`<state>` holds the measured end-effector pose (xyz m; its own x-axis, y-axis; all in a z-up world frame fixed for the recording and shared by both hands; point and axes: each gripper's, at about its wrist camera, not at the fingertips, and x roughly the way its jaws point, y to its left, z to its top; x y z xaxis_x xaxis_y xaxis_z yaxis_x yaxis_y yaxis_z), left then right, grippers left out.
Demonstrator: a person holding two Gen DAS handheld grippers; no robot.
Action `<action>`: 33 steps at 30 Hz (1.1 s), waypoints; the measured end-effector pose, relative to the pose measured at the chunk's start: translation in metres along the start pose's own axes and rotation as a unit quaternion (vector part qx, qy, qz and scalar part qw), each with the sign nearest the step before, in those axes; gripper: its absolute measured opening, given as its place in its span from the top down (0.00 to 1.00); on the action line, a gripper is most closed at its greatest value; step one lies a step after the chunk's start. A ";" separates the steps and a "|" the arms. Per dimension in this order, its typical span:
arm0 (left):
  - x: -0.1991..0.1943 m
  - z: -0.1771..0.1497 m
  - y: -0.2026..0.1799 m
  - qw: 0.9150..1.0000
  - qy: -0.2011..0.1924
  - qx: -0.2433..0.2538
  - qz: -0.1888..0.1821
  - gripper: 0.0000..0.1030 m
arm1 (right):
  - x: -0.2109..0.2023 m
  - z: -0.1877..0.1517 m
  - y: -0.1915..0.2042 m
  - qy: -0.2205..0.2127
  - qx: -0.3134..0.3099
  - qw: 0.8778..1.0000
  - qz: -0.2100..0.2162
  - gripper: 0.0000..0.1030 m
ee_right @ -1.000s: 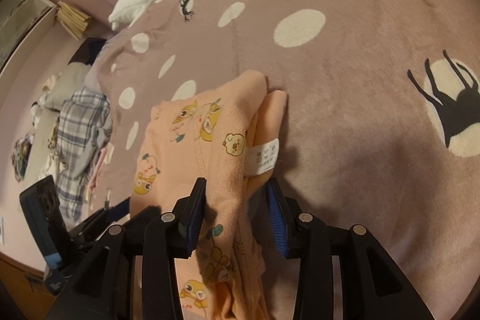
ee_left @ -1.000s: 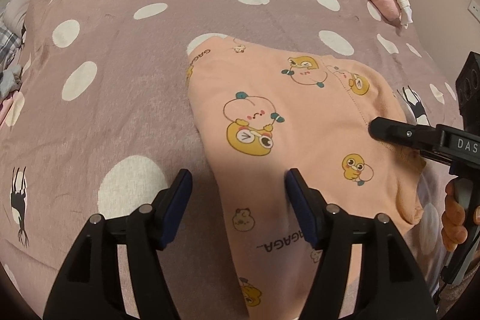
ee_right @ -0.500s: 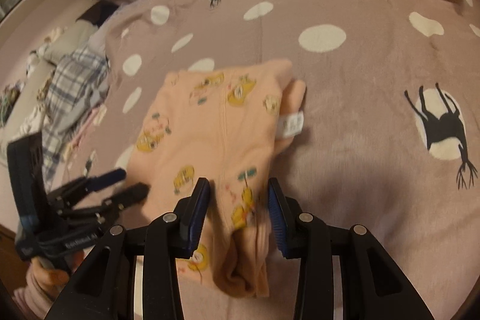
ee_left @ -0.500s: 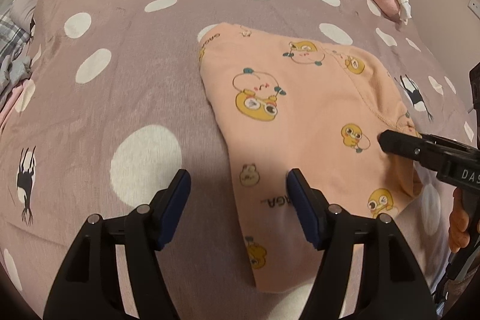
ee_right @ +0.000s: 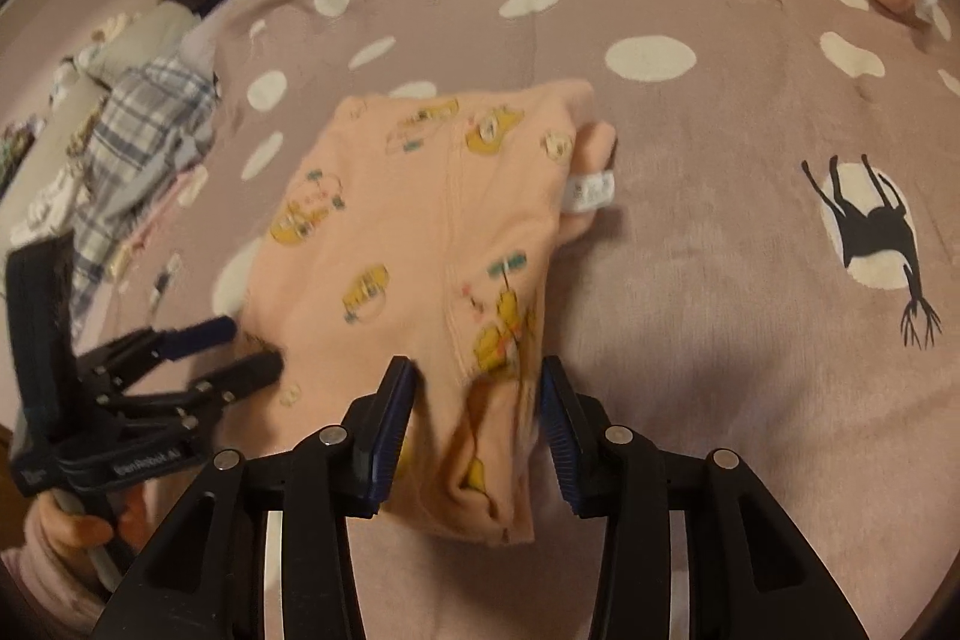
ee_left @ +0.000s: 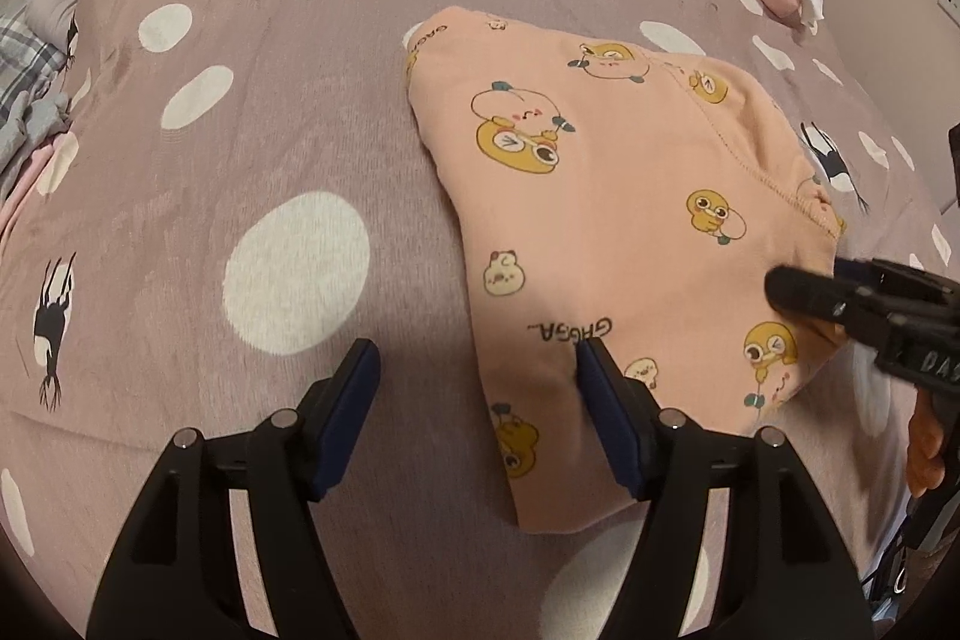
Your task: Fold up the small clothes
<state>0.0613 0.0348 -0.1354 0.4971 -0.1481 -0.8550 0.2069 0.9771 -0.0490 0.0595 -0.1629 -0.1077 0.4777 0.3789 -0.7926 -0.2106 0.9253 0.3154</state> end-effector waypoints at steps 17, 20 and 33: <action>-0.033 -0.018 0.000 1.000 -0.001 -0.014 0.003 0.23 | -0.032 -0.014 0.024 -0.006 -0.044 0.999 -0.027 0.51; -0.048 -0.021 0.001 1.000 -0.009 -0.029 0.003 0.19 | -0.050 -0.015 0.028 -0.026 -0.035 0.999 -0.026 0.34; -0.115 -0.023 -0.018 0.995 -0.057 -0.034 0.071 0.01 | -0.115 -0.017 0.066 -0.114 -0.058 0.991 -0.042 0.01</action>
<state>-0.0187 0.0381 -0.0481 0.6101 -0.0195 -0.7920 0.0720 0.9969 0.0308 -0.0239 -0.1457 -0.0044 0.6754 0.3068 -0.6706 -0.2516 0.9507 0.1815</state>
